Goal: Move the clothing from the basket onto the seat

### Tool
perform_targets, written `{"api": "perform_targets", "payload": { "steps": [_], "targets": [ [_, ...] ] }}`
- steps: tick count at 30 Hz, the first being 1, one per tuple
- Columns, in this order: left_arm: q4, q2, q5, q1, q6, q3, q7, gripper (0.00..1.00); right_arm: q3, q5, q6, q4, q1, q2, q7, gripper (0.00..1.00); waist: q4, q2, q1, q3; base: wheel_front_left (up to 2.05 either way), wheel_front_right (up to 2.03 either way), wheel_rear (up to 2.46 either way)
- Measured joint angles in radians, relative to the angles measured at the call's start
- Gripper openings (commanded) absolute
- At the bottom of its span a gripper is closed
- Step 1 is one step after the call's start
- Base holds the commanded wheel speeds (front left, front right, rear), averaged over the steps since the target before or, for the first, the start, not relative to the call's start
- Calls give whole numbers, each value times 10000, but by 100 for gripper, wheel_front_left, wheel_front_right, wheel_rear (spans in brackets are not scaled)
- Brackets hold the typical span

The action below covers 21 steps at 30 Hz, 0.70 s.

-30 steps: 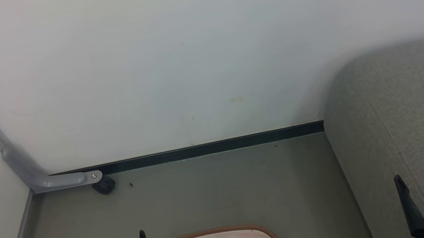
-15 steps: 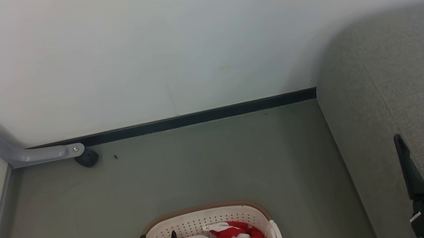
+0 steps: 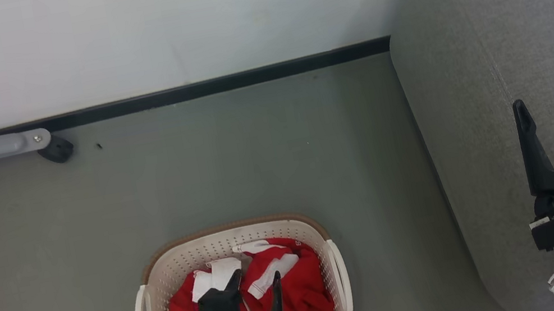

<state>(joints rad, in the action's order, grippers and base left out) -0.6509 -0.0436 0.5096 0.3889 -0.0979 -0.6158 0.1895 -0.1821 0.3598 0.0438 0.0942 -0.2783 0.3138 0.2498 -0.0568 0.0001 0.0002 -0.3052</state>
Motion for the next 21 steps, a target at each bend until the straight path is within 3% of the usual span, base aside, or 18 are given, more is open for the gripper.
{"api": "perform_targets", "payload": {
  "steps": [12,21],
  "targets": [
    [-997,-4,947,1240,-199,-1066,-886,100,-6,4,-92,-869,-965,-171,40,100,-690,0,-1,-1730,0,0,0],
    [-1919,-10,1241,2344,-255,-1294,-1716,100,-2,4,-178,-1689,-1674,-328,69,100,-1287,1,0,-3060,0,0,0]
  ]
}}
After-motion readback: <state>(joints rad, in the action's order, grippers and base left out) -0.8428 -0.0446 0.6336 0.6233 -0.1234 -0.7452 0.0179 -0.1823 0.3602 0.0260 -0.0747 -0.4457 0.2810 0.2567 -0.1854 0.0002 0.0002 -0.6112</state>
